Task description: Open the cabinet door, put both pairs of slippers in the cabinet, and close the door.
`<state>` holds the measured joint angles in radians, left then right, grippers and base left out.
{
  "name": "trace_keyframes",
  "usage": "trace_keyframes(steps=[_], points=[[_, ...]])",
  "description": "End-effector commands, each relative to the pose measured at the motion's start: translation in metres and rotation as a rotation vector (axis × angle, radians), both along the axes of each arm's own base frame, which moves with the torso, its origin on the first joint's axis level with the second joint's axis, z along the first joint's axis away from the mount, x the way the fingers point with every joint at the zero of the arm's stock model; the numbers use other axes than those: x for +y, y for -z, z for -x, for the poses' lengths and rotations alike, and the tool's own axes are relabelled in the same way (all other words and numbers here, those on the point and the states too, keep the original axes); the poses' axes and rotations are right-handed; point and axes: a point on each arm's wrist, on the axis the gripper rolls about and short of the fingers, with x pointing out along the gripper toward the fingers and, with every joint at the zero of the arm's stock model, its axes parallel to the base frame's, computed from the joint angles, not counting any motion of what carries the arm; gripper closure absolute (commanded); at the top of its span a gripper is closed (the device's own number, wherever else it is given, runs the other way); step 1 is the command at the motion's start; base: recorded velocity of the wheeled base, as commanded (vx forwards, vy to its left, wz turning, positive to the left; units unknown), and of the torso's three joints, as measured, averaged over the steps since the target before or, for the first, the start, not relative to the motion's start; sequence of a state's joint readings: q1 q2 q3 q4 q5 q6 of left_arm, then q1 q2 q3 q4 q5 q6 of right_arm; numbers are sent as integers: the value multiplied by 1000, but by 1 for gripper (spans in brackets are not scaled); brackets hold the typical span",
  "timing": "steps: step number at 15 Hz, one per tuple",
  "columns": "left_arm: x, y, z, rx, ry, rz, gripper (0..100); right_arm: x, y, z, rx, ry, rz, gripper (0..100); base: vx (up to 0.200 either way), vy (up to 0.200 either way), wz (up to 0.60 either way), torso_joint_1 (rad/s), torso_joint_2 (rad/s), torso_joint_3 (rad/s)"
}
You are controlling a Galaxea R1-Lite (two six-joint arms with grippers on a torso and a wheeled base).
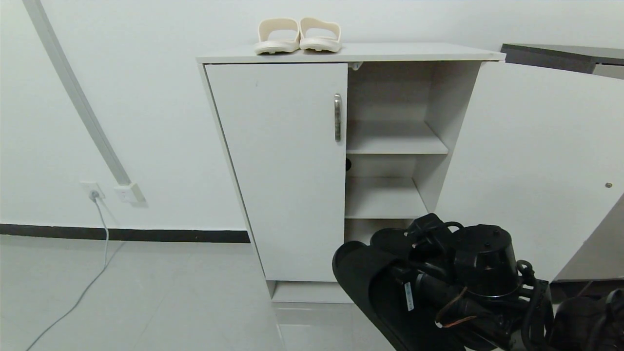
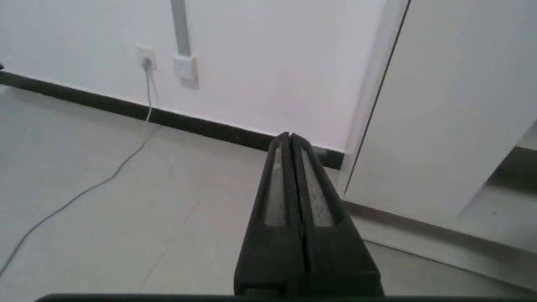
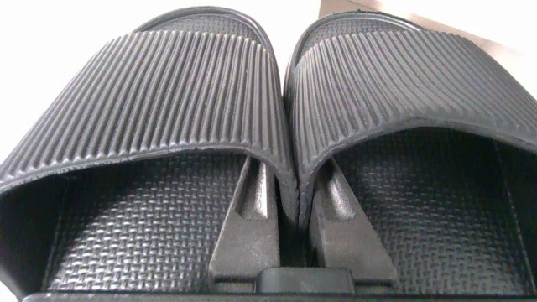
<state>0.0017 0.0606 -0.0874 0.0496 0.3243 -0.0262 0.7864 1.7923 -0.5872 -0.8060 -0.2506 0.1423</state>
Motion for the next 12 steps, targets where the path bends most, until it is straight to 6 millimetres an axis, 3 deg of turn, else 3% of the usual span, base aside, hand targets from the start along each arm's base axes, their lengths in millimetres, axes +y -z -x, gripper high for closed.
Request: trace_keyframes(steps=[1, 5, 10, 12], points=[[-1, 14, 1, -18, 16, 0, 100, 0, 1, 1, 3, -3, 3, 100, 0, 0, 0, 0, 0, 0], [-8, 20, -3, -23, 337, -15, 100, 1, 3, 1, 5, -6, 5, 100, 0, 0, 0, 0, 0, 0], [-8, 20, -3, -17, 342, -39, 100, 14, 17, -5, -17, 50, 31, 100, 0, 0, 0, 0, 0, 0], [-8, 20, -3, -19, 340, -27, 100, 31, 22, -23, -58, 152, 16, 100, 0, 0, 0, 0, 0, 0]])
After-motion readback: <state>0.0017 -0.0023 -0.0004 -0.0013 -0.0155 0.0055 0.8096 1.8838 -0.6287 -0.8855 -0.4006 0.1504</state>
